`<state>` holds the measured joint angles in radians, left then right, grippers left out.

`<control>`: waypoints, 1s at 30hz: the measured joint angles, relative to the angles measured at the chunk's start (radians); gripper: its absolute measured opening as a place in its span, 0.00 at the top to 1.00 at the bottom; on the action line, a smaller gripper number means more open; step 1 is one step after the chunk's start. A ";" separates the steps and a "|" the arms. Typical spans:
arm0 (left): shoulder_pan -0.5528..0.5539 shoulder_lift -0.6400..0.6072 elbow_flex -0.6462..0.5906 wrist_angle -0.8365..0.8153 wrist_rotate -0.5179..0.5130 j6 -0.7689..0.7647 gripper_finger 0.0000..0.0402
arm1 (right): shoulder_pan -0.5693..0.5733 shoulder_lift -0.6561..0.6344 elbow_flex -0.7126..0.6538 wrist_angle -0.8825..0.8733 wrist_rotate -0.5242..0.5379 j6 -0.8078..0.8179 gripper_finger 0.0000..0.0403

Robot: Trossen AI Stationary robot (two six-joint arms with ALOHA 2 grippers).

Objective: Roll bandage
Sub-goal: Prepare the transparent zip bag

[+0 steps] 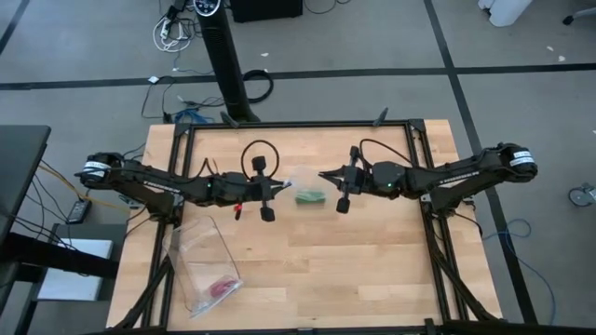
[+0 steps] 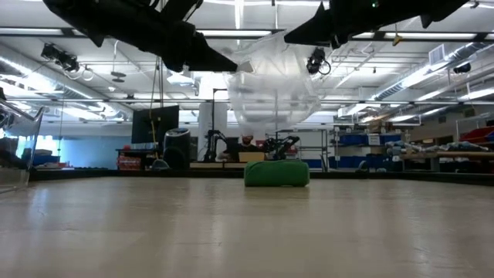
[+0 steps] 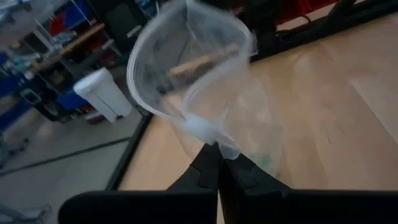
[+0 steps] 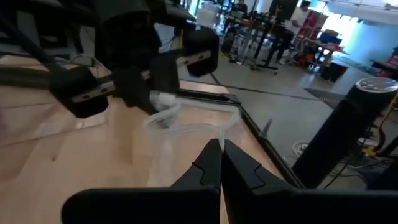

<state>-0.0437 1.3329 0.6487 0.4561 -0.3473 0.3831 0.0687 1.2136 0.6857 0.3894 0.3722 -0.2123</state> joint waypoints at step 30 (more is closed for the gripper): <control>0.017 0.068 0.000 0.192 0.060 0.045 1.00 | -0.079 0.127 0.053 0.067 -0.263 0.014 0.97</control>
<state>-0.0269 1.4010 0.6491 0.6477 -0.2871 0.4280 -0.0102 1.3403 0.7387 0.4560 0.1093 -0.1982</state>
